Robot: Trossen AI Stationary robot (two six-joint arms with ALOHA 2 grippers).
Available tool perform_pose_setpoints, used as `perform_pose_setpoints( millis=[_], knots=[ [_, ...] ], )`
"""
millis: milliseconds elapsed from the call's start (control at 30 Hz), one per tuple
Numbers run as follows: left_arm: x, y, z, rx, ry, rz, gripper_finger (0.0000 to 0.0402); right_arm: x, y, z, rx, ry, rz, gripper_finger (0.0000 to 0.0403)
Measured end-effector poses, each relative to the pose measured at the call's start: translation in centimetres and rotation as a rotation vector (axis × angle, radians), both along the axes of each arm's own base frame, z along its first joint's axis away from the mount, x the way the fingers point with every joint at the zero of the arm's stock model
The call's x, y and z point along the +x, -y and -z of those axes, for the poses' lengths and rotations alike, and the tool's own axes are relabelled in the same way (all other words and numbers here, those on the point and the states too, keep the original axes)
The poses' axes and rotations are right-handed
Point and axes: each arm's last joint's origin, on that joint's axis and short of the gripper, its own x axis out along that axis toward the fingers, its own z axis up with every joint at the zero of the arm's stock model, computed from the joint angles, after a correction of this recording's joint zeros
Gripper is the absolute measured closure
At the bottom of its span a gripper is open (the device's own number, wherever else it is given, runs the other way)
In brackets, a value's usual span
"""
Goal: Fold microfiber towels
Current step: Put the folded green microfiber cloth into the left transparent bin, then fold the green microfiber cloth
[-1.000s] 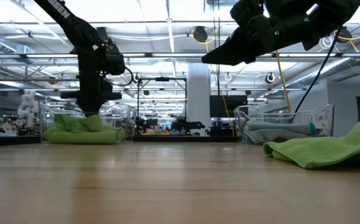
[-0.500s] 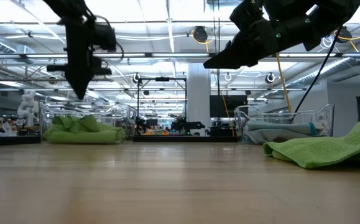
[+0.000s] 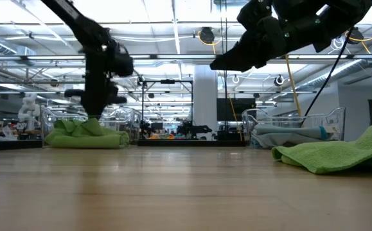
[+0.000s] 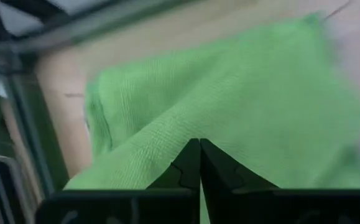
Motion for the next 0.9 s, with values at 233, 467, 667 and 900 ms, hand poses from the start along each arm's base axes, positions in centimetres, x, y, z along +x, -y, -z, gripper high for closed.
perform_pose_setpoints(
  millis=[233, 467, 667, 900],
  knots=[
    [1.1, -1.2, 5.3, -0.107, -0.144, -0.003, 0.0391, -0.2, 0.0, 0.4, 0.021, -0.049, 0.005, 0.0310],
    [1.5, -1.0, 5.5, -0.089, -0.153, 0.009, 0.0396, -0.2, 0.0, 0.4, 0.019, -0.048, 0.005, 0.0310],
    [0.6, 0.3, 0.0, 0.057, -0.028, 0.015, 0.0390, -0.2, 0.0, 0.5, 0.046, -0.048, 0.016, 0.0310],
    [1.0, 5.1, -6.1, 0.244, 0.134, 0.168, 0.0395, -0.6, -1.2, 1.6, 0.146, -0.174, 0.019, 0.0310]
  ],
)
